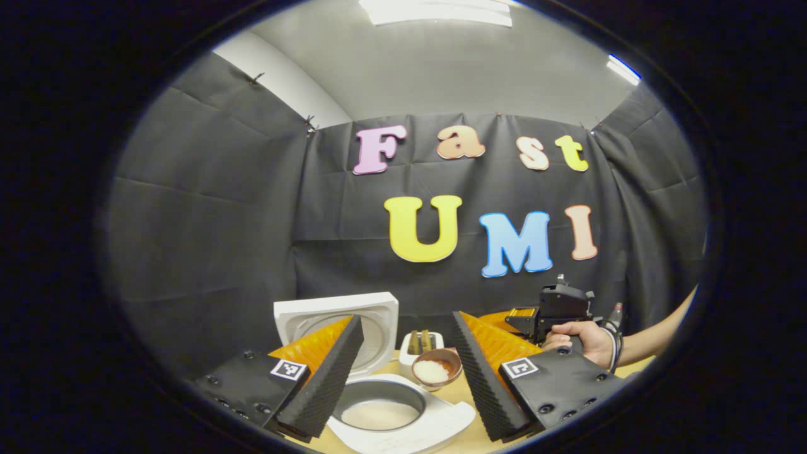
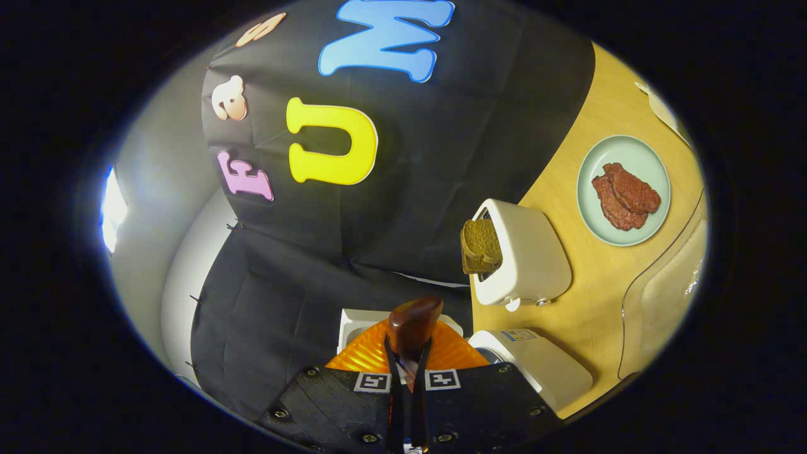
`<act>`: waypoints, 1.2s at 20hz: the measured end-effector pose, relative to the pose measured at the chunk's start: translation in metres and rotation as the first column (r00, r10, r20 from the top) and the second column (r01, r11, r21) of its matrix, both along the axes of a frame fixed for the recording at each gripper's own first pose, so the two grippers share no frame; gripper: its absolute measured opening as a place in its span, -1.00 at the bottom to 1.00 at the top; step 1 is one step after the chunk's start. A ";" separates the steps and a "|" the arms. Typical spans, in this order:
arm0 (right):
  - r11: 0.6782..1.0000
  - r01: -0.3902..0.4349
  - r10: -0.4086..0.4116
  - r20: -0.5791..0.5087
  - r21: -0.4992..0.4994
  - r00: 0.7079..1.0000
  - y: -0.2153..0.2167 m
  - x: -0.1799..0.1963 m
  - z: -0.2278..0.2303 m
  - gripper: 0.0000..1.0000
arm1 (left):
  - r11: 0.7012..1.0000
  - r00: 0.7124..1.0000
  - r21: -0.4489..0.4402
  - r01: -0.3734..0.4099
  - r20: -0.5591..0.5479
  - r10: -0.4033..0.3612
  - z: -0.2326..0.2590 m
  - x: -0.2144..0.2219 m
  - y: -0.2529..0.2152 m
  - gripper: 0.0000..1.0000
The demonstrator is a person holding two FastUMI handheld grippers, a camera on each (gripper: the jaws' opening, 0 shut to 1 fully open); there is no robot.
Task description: Close the left gripper, press the button to open the rice cooker; take a wooden spoon from the chopstick holder with the right hand, scoop a spoonful of rice and pour it into the rice cooker, then put the wooden spoon back into the chopstick holder.
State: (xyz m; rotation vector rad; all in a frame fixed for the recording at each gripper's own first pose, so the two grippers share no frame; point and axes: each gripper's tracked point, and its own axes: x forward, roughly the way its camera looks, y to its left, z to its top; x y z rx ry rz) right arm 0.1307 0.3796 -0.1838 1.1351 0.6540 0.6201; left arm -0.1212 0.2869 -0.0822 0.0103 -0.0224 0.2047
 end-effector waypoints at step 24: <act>0.751 -0.146 0.418 0.293 -0.644 0.860 0.144 -0.025 -0.067 -0.89 | 0.992 0.992 -0.011 -0.125 -0.012 0.125 -0.016 -0.034 0.060 0.92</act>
